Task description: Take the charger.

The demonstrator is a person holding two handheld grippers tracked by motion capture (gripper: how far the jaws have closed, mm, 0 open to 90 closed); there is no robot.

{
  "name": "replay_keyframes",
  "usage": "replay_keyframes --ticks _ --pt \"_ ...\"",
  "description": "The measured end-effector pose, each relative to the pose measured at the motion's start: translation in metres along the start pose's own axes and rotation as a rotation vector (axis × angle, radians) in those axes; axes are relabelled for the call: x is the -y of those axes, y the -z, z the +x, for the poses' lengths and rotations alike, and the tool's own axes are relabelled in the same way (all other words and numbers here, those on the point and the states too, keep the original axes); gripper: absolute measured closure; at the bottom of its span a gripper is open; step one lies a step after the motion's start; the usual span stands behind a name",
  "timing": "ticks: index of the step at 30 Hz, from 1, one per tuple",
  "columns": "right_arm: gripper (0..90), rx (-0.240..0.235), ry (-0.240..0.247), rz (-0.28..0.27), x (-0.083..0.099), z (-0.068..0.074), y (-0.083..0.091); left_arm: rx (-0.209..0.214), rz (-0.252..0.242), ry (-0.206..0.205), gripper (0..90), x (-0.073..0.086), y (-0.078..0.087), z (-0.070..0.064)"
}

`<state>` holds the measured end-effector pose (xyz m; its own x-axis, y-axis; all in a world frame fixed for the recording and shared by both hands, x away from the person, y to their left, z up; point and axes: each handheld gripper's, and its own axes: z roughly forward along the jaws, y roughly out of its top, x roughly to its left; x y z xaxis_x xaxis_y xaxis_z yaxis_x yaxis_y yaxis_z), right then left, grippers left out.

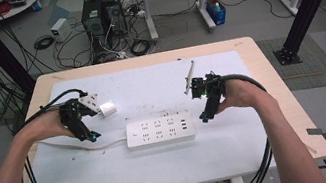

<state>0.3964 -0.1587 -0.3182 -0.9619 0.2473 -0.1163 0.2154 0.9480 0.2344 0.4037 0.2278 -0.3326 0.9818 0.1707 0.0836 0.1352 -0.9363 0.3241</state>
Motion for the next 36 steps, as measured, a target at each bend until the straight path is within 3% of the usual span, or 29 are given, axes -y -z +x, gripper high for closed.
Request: replay_keyframes --ticks 10,21,24,28,36 --pt "13.6 0.006 0.013 -0.011 -0.001 0.003 0.002 -0.006 0.000 0.000 17.4 0.001 0.002 0.000" --pt "13.5 0.014 0.015 -0.012 -0.001 0.003 0.001 -0.061 -0.017 0.062 17.4 0.007 -0.002 0.016" --pt "13.5 0.026 0.014 -0.017 -0.002 0.003 0.001 -0.081 -0.042 0.105 17.4 0.008 -0.006 0.023" --pt "13.5 0.041 0.016 -0.027 -0.003 0.002 0.002 -0.096 -0.131 0.193 17.4 0.013 -0.015 0.034" --pt "13.6 0.046 0.005 -0.034 0.000 0.004 0.006 -0.136 -0.225 0.292 17.4 0.023 -0.029 0.059"
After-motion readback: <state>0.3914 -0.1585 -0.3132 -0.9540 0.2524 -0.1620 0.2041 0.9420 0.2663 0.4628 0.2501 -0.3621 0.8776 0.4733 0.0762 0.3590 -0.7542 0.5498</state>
